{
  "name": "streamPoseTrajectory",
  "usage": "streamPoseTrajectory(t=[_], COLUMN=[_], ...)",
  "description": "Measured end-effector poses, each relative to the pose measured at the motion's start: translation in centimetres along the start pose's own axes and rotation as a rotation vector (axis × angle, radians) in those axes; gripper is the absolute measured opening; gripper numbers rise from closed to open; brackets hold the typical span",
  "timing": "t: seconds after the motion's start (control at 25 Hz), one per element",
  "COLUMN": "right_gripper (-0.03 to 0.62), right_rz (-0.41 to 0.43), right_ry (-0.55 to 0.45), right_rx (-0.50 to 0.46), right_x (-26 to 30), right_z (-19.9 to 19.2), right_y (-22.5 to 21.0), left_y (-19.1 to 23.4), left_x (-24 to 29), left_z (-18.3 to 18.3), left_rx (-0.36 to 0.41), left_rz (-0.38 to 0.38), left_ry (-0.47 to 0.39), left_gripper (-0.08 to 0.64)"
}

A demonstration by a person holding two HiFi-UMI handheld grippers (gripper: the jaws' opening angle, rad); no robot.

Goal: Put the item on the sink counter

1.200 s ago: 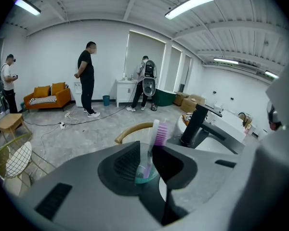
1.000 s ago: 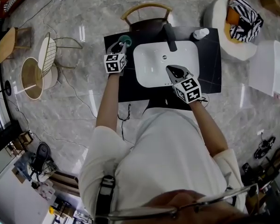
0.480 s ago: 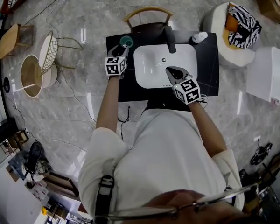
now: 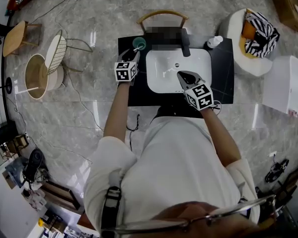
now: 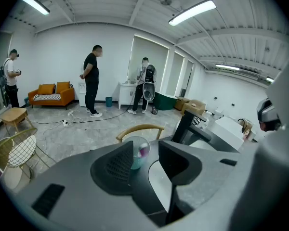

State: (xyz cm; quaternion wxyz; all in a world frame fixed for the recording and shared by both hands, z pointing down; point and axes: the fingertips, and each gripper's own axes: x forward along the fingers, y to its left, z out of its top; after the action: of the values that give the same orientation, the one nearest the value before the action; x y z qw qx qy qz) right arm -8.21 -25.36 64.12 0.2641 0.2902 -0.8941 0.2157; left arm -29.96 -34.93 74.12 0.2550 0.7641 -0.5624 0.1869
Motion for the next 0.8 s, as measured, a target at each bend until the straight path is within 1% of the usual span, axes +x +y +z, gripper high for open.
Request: streamPoseTrajectory(t=[0.36, 0.6, 0.8], right_gripper=[0.006, 0.006, 0.006], right_rz=[-0.011, -0.021, -0.036], right_ry=[-0.027, -0.052, -0.072], right_rx=[-0.021, -0.033, -0.042], right_x=[-1.0, -2.0, -2.9], right_z=[0.0, -0.1, -0.3], right_y=[1.3, 2.3, 2.5], left_y=[-1.3, -3.0, -4.5], left_x=[-2.9, -5.9, -8.3], left_z=[-0.1, -0.1, 0.1], left_rx=[-0.006, 0.0, -0.012], left_rz=[0.0, -0.004, -0.02], left_ry=[-0.03, -0.028, -0.06], left_gripper=[0.152, 0.151, 0.15])
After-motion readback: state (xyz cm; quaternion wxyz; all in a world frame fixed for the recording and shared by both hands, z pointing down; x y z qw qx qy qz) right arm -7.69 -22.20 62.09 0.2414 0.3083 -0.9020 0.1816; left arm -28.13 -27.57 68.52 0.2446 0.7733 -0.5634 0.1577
